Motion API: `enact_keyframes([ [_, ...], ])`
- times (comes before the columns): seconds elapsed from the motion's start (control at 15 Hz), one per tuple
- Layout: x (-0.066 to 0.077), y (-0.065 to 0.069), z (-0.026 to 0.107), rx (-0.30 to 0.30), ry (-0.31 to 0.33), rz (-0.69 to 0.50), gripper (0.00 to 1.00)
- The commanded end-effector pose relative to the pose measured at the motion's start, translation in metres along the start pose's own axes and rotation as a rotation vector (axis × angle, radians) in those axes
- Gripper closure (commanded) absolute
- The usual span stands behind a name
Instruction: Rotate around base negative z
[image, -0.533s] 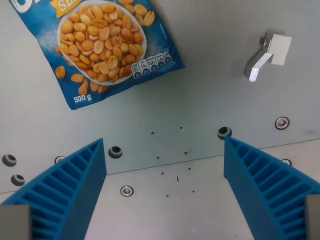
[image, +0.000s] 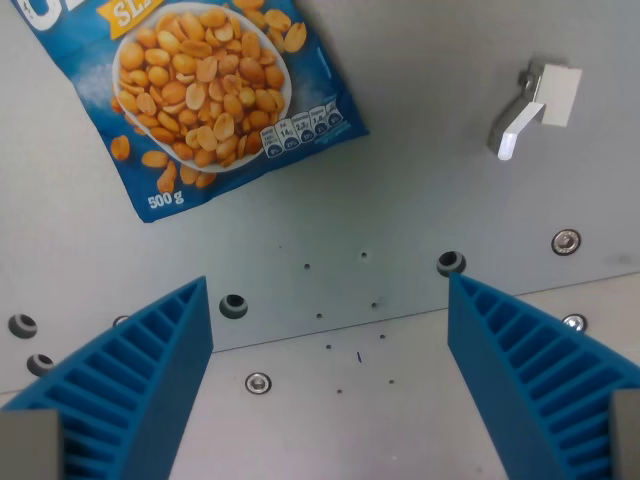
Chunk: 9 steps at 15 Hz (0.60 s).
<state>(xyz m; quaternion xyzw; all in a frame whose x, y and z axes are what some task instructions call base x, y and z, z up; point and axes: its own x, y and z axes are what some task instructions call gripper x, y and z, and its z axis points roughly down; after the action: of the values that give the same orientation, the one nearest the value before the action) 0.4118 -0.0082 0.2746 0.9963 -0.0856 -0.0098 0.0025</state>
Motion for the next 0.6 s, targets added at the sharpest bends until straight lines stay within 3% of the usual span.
enact_keyframes([
  [0.07, 0.0003, 0.0, -0.003, 0.004, 0.007, 0.098, 0.0],
  [0.6, 0.0003, 0.0, -0.003, 0.006, 0.006, 0.204, 0.0],
])
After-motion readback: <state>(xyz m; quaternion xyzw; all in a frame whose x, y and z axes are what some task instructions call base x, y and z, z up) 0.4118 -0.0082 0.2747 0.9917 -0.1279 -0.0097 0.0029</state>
